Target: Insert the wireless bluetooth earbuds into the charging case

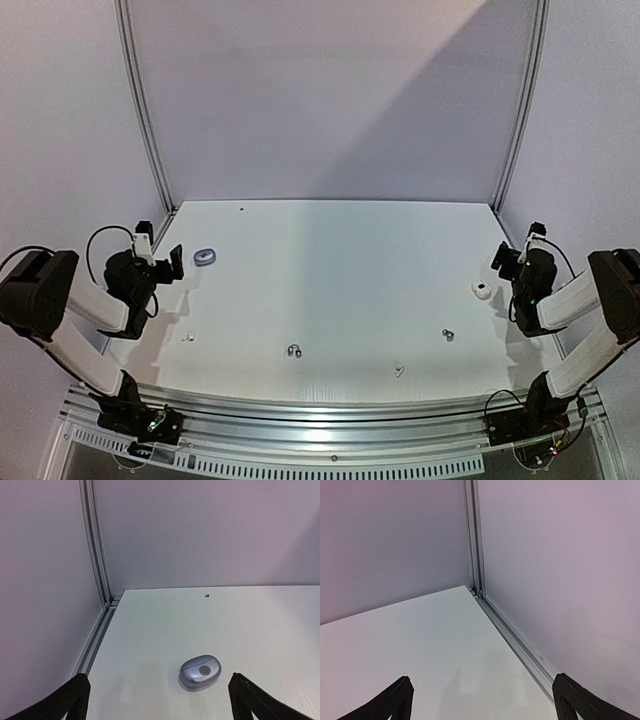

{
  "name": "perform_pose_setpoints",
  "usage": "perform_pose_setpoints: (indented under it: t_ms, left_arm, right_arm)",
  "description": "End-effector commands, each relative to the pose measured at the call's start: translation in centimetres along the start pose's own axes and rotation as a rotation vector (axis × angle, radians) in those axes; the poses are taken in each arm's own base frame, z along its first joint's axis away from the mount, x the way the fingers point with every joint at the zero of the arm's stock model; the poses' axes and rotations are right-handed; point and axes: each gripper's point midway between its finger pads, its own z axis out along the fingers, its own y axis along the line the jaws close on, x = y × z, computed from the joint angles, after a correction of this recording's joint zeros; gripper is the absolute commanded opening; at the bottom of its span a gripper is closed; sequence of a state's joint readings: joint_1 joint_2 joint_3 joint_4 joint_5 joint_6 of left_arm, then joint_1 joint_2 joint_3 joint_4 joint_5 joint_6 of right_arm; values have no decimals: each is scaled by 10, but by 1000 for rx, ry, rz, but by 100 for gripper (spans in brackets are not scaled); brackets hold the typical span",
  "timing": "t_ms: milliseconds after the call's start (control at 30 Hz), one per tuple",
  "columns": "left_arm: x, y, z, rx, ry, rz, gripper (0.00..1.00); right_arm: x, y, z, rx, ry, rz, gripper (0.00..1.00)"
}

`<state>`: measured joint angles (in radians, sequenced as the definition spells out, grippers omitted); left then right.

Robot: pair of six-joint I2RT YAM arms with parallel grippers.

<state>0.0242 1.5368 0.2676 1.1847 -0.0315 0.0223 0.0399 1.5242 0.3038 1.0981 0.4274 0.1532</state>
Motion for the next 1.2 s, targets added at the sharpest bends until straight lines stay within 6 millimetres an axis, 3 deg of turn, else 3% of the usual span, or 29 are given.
perform_pose_setpoints:
  t_ms: [0, 167, 233, 333, 467, 567, 667, 800, 1000, 1167]
  left_arm:
    - [-4, -8, 1, 32, -6, 15, 99]
    - [-7, -14, -1, 68, -23, 30, 99]
    - [-14, -17, -5, 92, -26, 38, 99]
    - [-43, -34, 5, 205, 35, 67, 99]
    - [-86, -41, 32, 270, 142, 139, 99]
    - [-91, -38, 58, 286, 287, 221, 99]
    - [-74, -50, 72, 409, 449, 311, 99]
    - [-33, -78, 82, 685, 666, 378, 99]
    - [10, -77, 102, 824, 899, 445, 99]
    - [29, -76, 113, 882, 905, 504, 99]
  right_arm:
    - [-10, 11, 9, -21, 65, -45, 99]
    - [-51, 16, 18, 24, 117, 16, 99]
    - [-62, 33, 21, -44, 174, 50, 99]
    - [-73, 69, 20, -207, 281, 87, 99]
    - [-88, 119, 7, -473, 352, 151, 99]
    - [-105, 142, 0, -606, 334, 230, 99]
    - [-115, 161, -4, -644, 348, 276, 99]
    - [-115, 192, -16, -677, 386, 181, 99]
    - [-97, 231, -40, -746, 446, 70, 99]
    - [-89, 258, -55, -805, 472, 47, 99]
